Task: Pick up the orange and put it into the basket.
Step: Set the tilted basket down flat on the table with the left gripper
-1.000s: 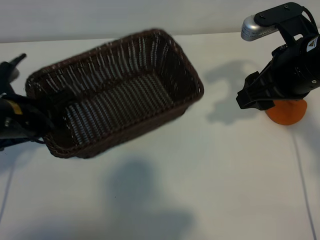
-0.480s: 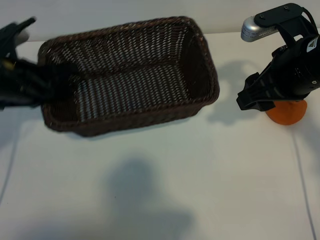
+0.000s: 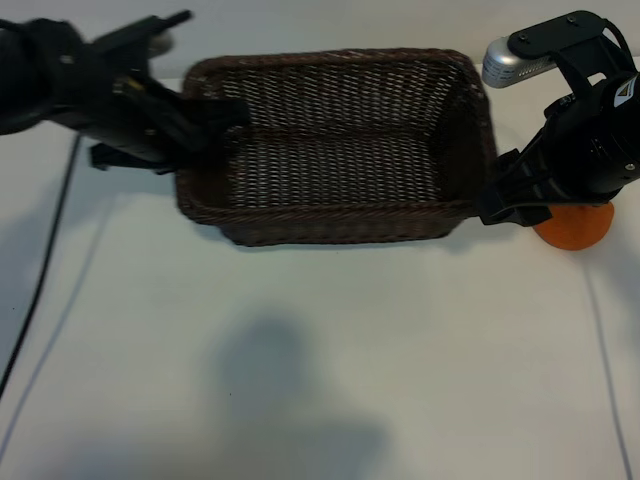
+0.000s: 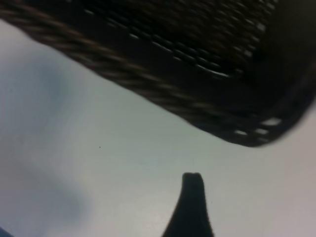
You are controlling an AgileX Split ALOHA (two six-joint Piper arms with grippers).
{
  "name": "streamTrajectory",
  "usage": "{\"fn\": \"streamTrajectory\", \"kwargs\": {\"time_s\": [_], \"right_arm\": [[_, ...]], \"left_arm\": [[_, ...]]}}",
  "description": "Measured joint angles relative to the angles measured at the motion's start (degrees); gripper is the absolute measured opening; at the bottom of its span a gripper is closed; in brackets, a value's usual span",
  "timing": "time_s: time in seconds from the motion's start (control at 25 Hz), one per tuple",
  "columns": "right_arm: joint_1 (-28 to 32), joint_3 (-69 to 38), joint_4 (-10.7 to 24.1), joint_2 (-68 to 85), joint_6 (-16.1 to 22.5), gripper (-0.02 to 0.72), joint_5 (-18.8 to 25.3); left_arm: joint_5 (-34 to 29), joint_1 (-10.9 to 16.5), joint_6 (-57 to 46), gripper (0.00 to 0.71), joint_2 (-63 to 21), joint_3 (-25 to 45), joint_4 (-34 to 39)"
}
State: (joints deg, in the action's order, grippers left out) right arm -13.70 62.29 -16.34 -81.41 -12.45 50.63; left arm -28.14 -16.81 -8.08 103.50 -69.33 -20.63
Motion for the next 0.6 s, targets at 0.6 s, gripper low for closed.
{"fn": "streamTrajectory", "kwargs": {"time_s": [0.6], "right_arm": [[0.0, 0.0, 0.0, 0.0, 0.0, 0.585, 0.0]], "left_arm": [[3.7, -1.5, 0.2, 0.152, 10.4, -2.2, -0.8]]}}
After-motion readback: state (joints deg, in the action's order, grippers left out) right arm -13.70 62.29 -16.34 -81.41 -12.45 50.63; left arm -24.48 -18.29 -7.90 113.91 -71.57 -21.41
